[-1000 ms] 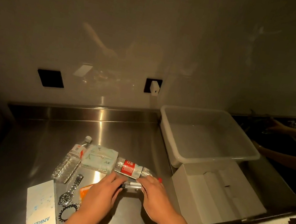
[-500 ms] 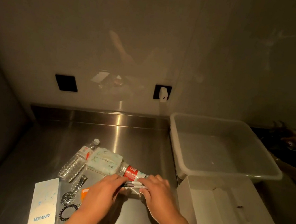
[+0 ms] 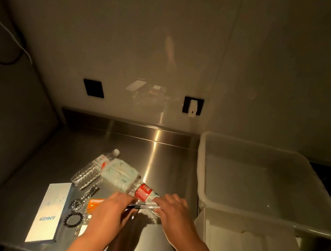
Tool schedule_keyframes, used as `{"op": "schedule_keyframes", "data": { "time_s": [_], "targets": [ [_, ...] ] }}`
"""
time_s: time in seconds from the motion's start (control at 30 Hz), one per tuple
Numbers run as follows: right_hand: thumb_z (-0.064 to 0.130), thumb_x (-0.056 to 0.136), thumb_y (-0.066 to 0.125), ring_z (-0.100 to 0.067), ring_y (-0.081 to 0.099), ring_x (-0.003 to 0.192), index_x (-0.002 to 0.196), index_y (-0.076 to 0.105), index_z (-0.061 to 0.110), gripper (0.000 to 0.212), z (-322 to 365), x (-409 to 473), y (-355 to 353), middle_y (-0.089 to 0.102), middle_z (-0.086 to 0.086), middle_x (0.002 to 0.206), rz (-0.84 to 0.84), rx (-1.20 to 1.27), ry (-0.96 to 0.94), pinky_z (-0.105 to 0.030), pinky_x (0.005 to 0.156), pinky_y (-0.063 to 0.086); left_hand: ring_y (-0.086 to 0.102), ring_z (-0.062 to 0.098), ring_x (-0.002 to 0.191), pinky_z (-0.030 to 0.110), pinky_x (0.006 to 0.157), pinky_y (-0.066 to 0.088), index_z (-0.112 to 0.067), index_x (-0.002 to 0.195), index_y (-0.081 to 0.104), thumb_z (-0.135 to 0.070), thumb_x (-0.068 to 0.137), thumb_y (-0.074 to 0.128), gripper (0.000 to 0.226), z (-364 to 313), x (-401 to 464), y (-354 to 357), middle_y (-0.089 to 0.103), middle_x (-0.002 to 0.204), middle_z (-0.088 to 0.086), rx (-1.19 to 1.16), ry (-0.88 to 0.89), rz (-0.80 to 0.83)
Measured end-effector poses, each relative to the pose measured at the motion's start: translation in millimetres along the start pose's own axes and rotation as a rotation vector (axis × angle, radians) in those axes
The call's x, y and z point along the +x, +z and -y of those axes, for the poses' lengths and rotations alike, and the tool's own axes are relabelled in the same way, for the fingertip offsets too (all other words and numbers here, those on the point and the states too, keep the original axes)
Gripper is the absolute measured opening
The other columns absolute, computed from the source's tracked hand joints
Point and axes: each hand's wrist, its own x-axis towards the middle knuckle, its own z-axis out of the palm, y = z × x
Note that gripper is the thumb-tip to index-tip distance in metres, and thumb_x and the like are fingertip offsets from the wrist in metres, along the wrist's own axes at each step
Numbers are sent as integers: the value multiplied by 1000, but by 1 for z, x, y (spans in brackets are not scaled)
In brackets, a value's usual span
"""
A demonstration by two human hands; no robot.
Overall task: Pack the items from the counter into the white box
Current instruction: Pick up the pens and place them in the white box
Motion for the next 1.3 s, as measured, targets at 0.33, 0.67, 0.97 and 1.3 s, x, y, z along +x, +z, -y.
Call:
{"op": "schedule_keyframes", "data": {
  "time_s": [0.33, 0.67, 0.97, 1.3],
  "targets": [
    [36, 102, 52, -10, 46, 123, 135, 49, 40, 34, -5, -8, 13, 51, 15, 137, 60, 86, -13, -31, 101, 45, 63, 10, 91, 26, 73, 52, -37, 114, 69, -37, 88, 73, 27, -5, -21, 9, 68, 99, -14, -17, -60, -6],
    [31, 100, 54, -8, 51, 109, 128, 52, 42, 30, -12, -17, -4, 56, 18, 120, -22, 88, 69, -22, 90, 48, 64, 12, 89, 26, 70, 52, -39, 114, 64, -36, 89, 69, 26, -5, 4, 22, 67, 100, -11, -84, 47, 23],
    [28, 103, 50, -8, 49, 109, 132, 57, 38, 31, -13, -32, -16, 56, 12, 120, -67, 31, 139, -18, 93, 41, 62, 10, 98, 21, 77, 46, -31, 117, 67, -34, 92, 68, 25, -14, 14, 35, 64, 111, -11, -122, 160, 74],
    [26, 103, 51, -6, 49, 111, 129, 58, 40, 31, -20, -34, -21, 55, 13, 120, -63, 109, 185, -20, 97, 43, 59, 7, 105, 23, 86, 49, -35, 128, 62, -35, 94, 65, 34, -22, 17, 41, 64, 117, -15, -198, 167, 63]
  ]
}}
